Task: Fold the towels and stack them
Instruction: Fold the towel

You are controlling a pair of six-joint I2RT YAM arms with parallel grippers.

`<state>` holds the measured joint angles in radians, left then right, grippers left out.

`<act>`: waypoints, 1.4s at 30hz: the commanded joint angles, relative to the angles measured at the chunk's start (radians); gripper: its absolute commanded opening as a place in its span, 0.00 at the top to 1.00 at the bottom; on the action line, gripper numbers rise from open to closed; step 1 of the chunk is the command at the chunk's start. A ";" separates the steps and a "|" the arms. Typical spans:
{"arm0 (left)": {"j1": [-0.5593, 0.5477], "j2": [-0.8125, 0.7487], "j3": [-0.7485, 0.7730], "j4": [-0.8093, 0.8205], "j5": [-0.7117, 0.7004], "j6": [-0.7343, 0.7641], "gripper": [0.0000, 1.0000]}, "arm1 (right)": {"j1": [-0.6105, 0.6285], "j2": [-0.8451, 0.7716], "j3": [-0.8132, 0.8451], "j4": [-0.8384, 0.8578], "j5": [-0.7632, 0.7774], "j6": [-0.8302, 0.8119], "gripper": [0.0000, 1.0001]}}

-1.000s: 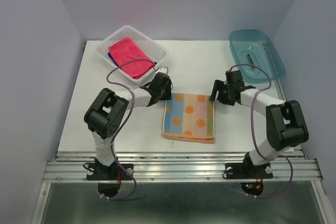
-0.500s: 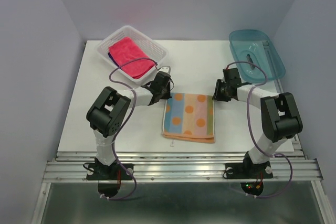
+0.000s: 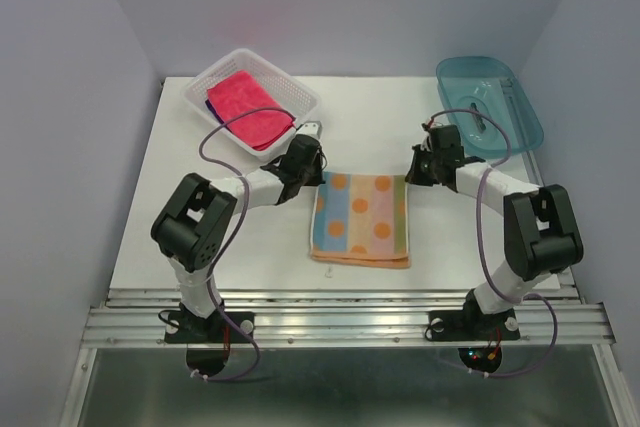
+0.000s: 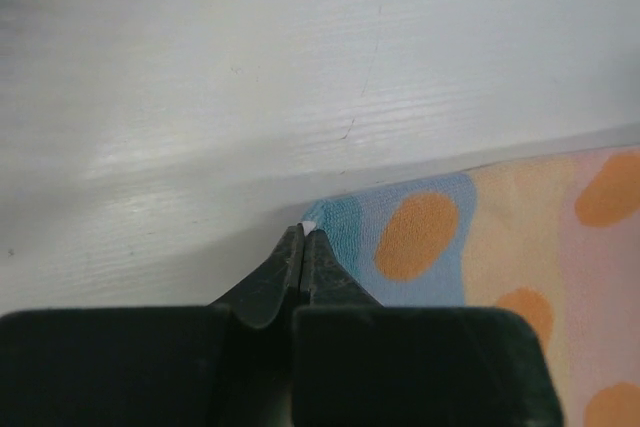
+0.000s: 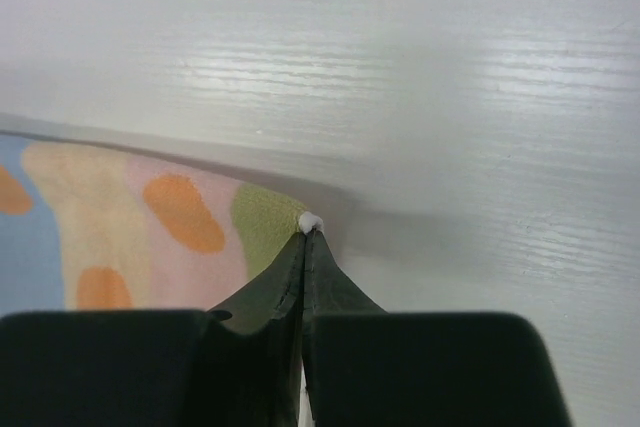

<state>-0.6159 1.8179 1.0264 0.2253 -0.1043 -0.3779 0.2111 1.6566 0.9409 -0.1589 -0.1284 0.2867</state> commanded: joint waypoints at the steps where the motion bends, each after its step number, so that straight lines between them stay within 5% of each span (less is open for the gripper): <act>1: -0.001 -0.140 -0.066 0.100 0.023 0.005 1.00 | 0.005 -0.121 -0.030 0.084 -0.046 -0.015 0.99; 26: -0.191 -0.644 -0.598 0.229 -0.021 -0.233 1.00 | 0.031 -0.751 -0.459 -0.114 -0.189 0.158 0.99; 42: -0.228 -0.713 -0.704 0.240 -0.009 -0.320 1.00 | 0.034 -0.857 -0.544 -0.178 -0.249 0.261 0.99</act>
<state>-0.8314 1.1206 0.3359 0.4232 -0.1101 -0.6720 0.2371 0.8192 0.4232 -0.3328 -0.3569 0.5083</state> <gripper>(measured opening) 0.025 0.015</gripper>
